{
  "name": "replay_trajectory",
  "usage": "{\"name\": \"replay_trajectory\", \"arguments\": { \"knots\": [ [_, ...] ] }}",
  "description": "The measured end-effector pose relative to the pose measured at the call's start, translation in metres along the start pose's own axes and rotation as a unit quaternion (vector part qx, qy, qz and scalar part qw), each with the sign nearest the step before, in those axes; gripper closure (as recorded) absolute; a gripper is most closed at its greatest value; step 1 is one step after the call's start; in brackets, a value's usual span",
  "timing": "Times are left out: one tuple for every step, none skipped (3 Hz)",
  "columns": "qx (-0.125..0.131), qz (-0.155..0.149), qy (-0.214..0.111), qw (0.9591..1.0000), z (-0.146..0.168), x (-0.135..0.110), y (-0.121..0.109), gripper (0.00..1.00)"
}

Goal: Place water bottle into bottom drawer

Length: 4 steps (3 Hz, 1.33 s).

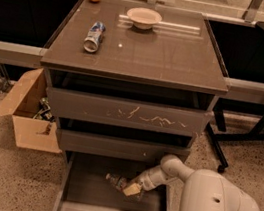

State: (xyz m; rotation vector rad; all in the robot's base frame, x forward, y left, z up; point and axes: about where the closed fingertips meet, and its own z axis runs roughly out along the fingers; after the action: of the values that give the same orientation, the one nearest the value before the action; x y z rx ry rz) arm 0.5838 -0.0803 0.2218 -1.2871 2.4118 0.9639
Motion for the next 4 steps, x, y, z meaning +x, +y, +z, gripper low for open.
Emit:
{"name": "replay_trajectory", "arguments": {
  "knots": [
    [0.010,0.001,-0.001,1.0000,0.009,-0.001,-0.005,0.13],
    [0.023,0.001,-0.001,0.9997,0.013,0.000,-0.002,0.00],
    [0.029,0.002,-0.002,0.9996,0.015,0.002,0.001,0.00],
    [0.033,-0.002,-0.028,0.9991,-0.009,0.004,0.007,0.00]
  ]
}}
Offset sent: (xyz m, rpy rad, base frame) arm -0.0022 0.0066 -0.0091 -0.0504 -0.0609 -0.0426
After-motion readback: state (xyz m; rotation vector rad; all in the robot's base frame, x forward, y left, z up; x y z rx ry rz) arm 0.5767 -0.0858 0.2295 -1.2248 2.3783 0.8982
